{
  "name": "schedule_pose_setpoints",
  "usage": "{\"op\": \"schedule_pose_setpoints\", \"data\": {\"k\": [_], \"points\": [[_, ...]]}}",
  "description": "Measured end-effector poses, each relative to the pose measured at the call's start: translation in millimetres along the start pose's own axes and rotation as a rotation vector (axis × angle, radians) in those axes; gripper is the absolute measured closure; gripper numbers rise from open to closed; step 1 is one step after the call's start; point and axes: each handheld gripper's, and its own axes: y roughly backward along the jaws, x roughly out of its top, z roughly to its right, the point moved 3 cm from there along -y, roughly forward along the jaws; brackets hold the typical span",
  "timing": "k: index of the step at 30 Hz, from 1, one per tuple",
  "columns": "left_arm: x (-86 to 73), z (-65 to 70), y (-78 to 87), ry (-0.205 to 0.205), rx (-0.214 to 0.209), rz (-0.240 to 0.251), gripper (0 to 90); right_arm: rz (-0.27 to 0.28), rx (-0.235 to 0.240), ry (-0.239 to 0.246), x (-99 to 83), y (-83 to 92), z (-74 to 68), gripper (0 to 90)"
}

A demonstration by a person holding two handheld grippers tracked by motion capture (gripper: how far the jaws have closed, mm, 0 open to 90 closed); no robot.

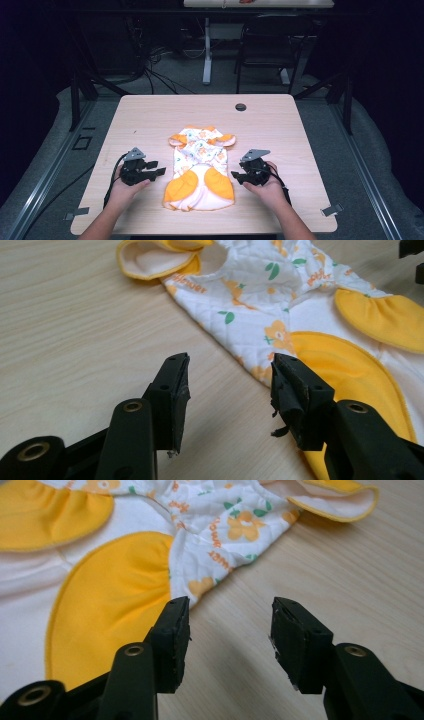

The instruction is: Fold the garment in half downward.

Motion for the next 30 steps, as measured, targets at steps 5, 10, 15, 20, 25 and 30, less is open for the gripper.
{"op": "schedule_pose_setpoints", "data": {"k": [5,10,15,20,25,30], "points": [[4.5,2.0,-6.3,0.022,-0.041,-0.008,48.0,0.016,0.041,-0.027,7.7,-4.9,0.6,48.1],[13.9,6.4,-13.0,-0.009,-0.050,-0.030,53.7,0.009,0.043,-0.012,21.0,-3.3,1.2,48.1],[25.4,9.6,-16.9,-0.079,-0.036,-0.072,57.7,-0.055,0.034,0.062,31.5,-0.9,0.4,50.4],[46.6,10.1,-18.4,-0.099,-0.034,-0.072,59.6,-0.066,0.040,0.080,49.5,2.3,5.8,54.4],[67.8,6.3,-22.6,-0.111,-0.006,-0.060,57.6,-0.068,0.024,0.063,72.4,1.1,17.8,57.8],[87.2,-0.8,-32.5,-0.129,-0.004,-0.084,60.9,-0.088,0.028,0.070,88.2,-3.7,21.0,58.7]]}}
